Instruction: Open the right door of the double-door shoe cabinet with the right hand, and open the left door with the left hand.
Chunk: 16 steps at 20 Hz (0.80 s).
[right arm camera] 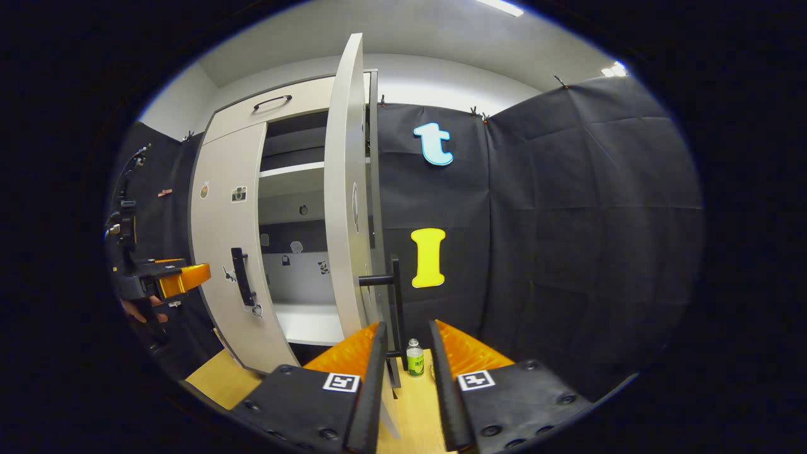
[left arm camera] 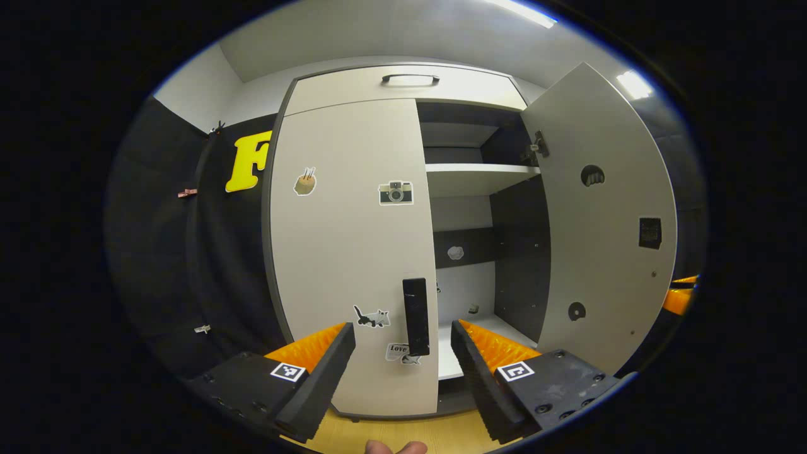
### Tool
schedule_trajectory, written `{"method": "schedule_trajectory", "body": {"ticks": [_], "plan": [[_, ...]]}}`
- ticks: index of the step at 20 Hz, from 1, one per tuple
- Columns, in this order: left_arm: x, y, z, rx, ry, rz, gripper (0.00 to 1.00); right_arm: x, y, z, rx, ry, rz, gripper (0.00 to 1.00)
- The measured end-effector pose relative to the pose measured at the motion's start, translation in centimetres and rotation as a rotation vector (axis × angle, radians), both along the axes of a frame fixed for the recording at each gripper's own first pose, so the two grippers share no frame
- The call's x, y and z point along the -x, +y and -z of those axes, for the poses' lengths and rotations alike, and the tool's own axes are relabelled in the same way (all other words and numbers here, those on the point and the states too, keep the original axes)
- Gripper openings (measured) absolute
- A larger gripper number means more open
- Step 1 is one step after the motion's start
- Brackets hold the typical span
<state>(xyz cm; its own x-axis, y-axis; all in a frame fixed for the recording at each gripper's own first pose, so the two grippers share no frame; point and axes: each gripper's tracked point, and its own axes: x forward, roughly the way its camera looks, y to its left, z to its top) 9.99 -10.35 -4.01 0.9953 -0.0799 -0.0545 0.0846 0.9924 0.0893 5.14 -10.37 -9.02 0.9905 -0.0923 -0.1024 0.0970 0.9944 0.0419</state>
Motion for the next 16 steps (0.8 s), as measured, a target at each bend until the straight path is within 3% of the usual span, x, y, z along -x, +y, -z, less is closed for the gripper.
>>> {"method": "schedule_trajectory", "body": {"ticks": [2,3,4,7,10,14,16], "plan": [[-1.7,-0.6,0.7,-0.001,0.011,0.016,0.95,0.5,-0.3,-0.3,0.031,-0.005,0.007,0.67],[-2.6,-1.0,0.9,-0.003,0.014,0.028,0.95,0.9,-0.2,-0.5,0.041,-0.004,0.011,0.75],[-3.5,-1.5,1.2,-0.006,0.020,0.035,0.95,1.2,-0.1,-0.7,0.047,-0.004,0.008,1.00],[-6.0,-2.1,1.8,-0.007,0.016,0.024,0.92,1.6,-0.3,-1.6,0.046,-0.026,0.020,0.98],[-8.2,-2.4,2.6,0.015,0.015,0.008,0.75,2.2,-0.9,-1.8,0.046,-0.033,0.037,0.98],[-10.9,-1.8,3.5,-0.015,0.023,-0.033,0.65,2.8,-2.2,-2.1,0.075,-0.035,0.070,0.98],[-11.9,-1.8,4.1,0.009,0.037,-0.037,0.55,3.1,-2.8,-2.2,0.068,-0.033,0.088,0.99]]}}
